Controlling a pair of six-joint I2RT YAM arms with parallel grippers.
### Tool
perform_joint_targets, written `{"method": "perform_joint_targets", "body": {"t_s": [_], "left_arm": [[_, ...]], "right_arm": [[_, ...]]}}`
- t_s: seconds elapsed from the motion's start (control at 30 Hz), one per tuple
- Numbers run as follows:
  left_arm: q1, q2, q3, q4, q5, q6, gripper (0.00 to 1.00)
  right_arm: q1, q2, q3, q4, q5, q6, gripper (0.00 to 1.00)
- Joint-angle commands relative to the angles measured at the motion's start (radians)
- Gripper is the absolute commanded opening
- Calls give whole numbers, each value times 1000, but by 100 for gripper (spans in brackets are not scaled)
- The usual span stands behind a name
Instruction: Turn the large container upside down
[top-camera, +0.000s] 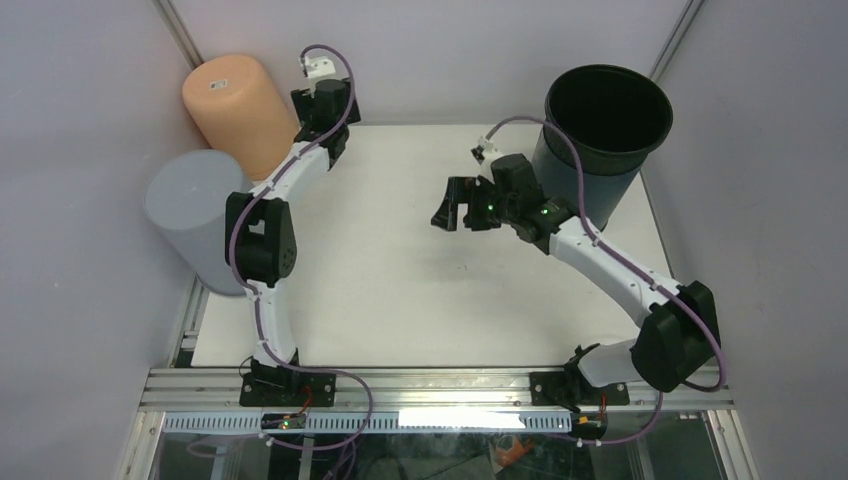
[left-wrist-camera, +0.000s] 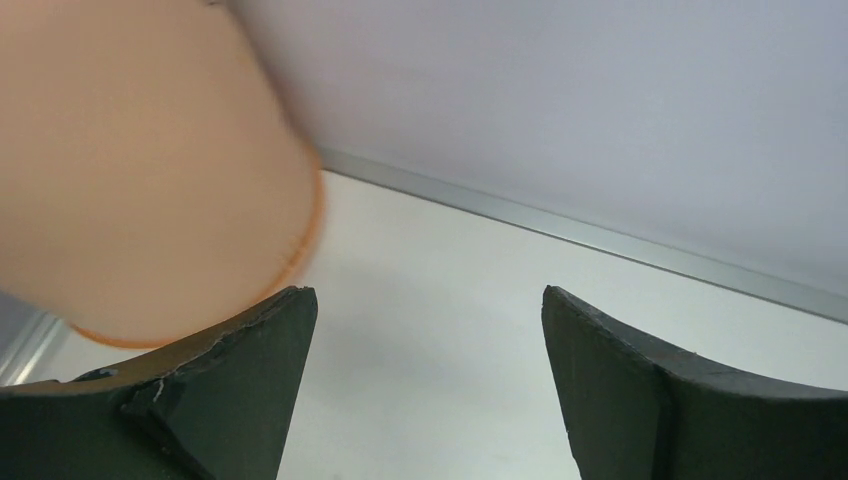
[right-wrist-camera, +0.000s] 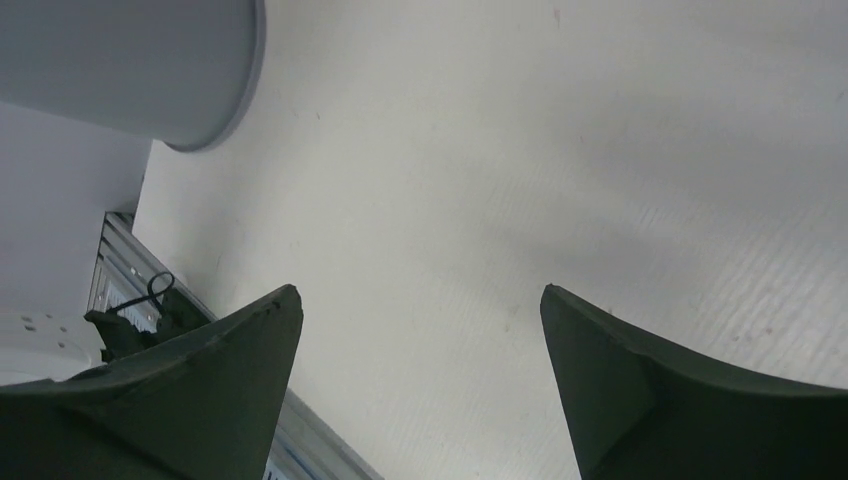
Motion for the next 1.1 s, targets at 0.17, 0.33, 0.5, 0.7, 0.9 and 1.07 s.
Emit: {"method": "perform_joint_targets", "body": {"t_s": [0.17,0.33,0.5,0.7,0.9,1.07], "left_arm": [[-208,-284,-47,-85,282,-37,87],[-229,-356,-118,-166,472,-164,87],[-277,-412,-207,-197,542,-205,87],[-304,-441,-298,-205,599,-256,87],[-334,-453,-347,-205,663,-290,87],[-343,-457,-362,-211,678,-290,87]], "right_arm": [[1,-154,357,-171,376,-221,96],[-13,-129,559,-317,615,-358,99],[-47,-74,721,-408,778,-493,98],[-121,16,822,-483,837,-642,95],[-211,122,866,-564,720,-658,87],[-288,165,863,-572,614,-655,74]]}}
